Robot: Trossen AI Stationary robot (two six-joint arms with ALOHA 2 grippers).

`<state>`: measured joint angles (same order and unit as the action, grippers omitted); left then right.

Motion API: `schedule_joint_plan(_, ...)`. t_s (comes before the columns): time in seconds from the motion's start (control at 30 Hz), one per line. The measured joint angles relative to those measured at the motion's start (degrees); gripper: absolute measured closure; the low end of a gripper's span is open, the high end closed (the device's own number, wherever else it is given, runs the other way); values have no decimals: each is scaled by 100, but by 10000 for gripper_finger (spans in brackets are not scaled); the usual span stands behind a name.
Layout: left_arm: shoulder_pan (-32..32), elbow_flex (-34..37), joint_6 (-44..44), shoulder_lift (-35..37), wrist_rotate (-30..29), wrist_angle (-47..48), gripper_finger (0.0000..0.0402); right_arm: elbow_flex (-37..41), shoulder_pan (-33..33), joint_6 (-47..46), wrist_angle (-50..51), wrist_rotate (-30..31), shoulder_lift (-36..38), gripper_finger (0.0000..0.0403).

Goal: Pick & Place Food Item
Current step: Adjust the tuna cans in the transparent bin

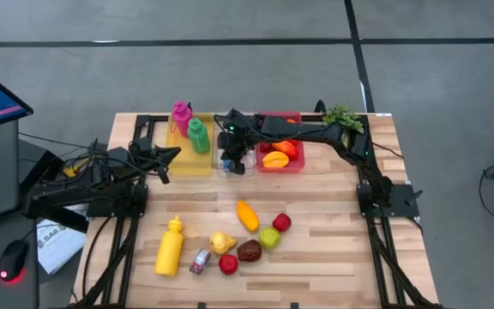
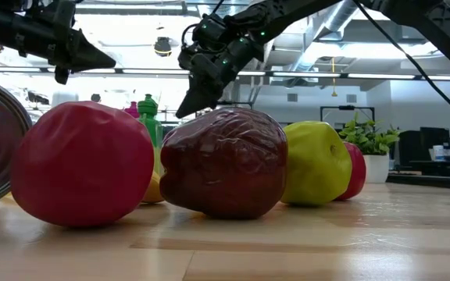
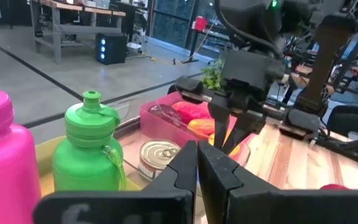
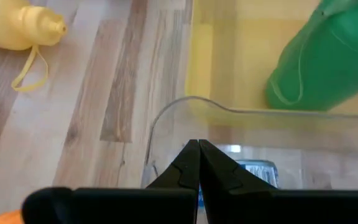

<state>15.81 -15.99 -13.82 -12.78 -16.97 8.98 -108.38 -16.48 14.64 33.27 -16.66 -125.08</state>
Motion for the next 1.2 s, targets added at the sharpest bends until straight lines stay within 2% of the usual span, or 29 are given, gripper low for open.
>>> schedule_joint_plan(0.17,2,0,-7,-228,2,2,399,0,-141,-297,559,49,0,403)
schedule_joint_plan(0.33,2,0,-11,-498,4,0,399,2,-247,-358,971,420,0,403)
schedule_joint_plan(0.63,1,0,-13,-755,27,-66,399,7,-235,-287,954,630,-379,403)
schedule_joint_plan(1.0,0,0,-9,-753,22,-265,399,2,-230,-268,777,604,-313,403)
schedule_joint_plan(1.07,2,0,-7,-753,22,-265,399,6,-189,-268,716,379,-313,403)
schedule_joint_plan(1.17,0,0,-4,-753,14,-266,399,4,-141,-361,192,-432,-315,403)
schedule_joint_plan(1.2,0,0,-4,-753,-4,-265,399,0,-130,-408,63,-529,-313,403)
